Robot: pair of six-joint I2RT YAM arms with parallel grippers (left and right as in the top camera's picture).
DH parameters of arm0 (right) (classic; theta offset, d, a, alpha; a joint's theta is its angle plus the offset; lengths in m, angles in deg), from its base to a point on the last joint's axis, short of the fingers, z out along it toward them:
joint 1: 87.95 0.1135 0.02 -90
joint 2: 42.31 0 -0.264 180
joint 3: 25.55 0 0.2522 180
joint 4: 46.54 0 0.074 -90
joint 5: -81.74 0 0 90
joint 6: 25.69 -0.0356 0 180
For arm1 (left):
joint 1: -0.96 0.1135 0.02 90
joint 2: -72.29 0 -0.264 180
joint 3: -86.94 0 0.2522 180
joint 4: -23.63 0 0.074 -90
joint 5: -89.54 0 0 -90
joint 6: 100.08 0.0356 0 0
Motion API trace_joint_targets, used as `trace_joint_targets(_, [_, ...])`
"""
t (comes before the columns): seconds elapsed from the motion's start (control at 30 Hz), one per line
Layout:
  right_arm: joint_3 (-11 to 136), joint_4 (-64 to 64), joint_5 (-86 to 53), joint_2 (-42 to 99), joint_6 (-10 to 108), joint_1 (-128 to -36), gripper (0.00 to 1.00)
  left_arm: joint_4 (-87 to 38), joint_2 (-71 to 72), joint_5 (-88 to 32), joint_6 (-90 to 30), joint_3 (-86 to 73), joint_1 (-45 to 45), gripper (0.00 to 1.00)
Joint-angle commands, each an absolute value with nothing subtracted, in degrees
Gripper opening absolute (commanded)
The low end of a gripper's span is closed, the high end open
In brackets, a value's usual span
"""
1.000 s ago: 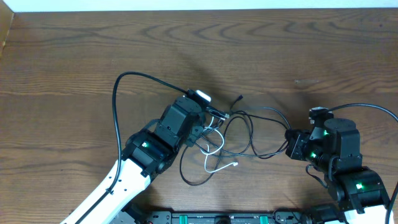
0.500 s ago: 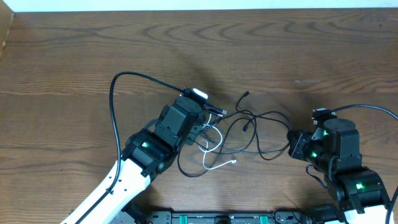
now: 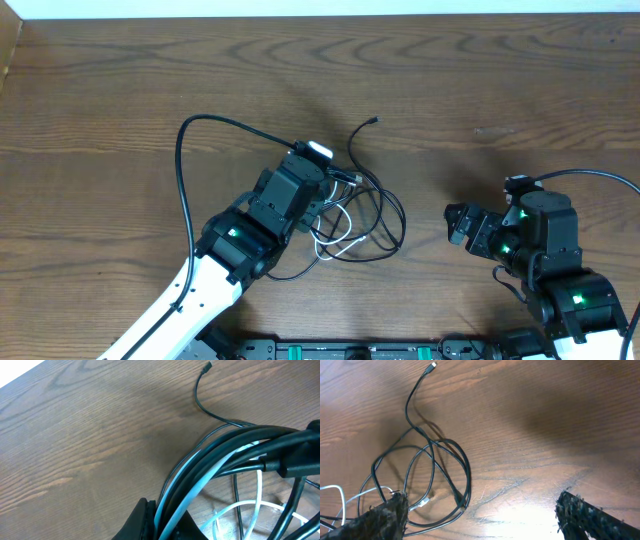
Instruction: Untangle cables
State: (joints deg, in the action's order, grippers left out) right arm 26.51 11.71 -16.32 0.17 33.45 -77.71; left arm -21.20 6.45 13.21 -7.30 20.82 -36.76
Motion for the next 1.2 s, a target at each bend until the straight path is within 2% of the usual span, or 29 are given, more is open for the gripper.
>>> trace_joint_targets(0.0, [26.73, 11.84, -15.88, 0.08, 33.50, -77.84, 0.93, -21.14, 6.82, 14.17, -7.87, 20.67, -36.47, 0.07])
trace_joint_targets(0.4, [26.71, 11.88, -15.92, 0.08, 33.54, -77.82, 0.98, -21.14, 6.93, 14.04, -7.87, 20.67, -36.47, 0.07])
trace_joint_targets(0.83, [25.90, 12.43, -18.94, 0.14, 36.01, -77.77, 0.99, -20.77, 6.93, 5.82, -8.28, 20.67, -36.47, 0.08])
trace_joint_targets(0.97, [25.90, 11.10, -24.23, 0.76, 40.62, -77.77, 0.99, -19.45, 6.93, 1.19, -12.08, 20.67, -36.47, 0.08])
trace_joint_targets(1.17, [25.90, 10.13, -29.89, 2.46, 44.71, -77.77, 0.98, -17.12, 6.93, 1.19, -21.77, 20.67, -36.47, 0.08])
